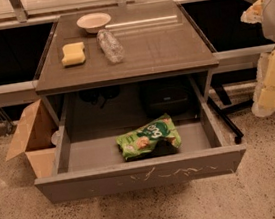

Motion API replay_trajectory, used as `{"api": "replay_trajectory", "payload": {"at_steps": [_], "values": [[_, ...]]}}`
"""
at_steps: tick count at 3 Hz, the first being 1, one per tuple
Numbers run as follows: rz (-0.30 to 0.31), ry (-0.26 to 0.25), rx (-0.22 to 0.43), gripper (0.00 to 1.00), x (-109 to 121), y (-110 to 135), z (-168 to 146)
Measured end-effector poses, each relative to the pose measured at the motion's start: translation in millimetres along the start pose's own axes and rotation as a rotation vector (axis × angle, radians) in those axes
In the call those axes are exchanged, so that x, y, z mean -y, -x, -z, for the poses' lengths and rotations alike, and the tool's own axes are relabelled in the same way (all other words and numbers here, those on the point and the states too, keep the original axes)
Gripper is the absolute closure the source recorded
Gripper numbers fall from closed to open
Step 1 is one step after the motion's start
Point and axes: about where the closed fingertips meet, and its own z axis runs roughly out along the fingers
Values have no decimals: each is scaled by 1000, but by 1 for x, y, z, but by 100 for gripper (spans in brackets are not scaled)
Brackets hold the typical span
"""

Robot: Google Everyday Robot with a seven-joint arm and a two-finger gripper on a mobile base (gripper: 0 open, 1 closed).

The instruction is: Pick green rice chip bag from top drawer and place on counter

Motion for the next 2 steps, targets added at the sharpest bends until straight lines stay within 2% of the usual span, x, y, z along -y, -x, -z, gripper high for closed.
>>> {"api": "replay_trajectory", "payload": {"at_steps": [1,2], "values": [[1,-1,1,0,0,0,0],[19,24,46,0,1,4,-20]]}}
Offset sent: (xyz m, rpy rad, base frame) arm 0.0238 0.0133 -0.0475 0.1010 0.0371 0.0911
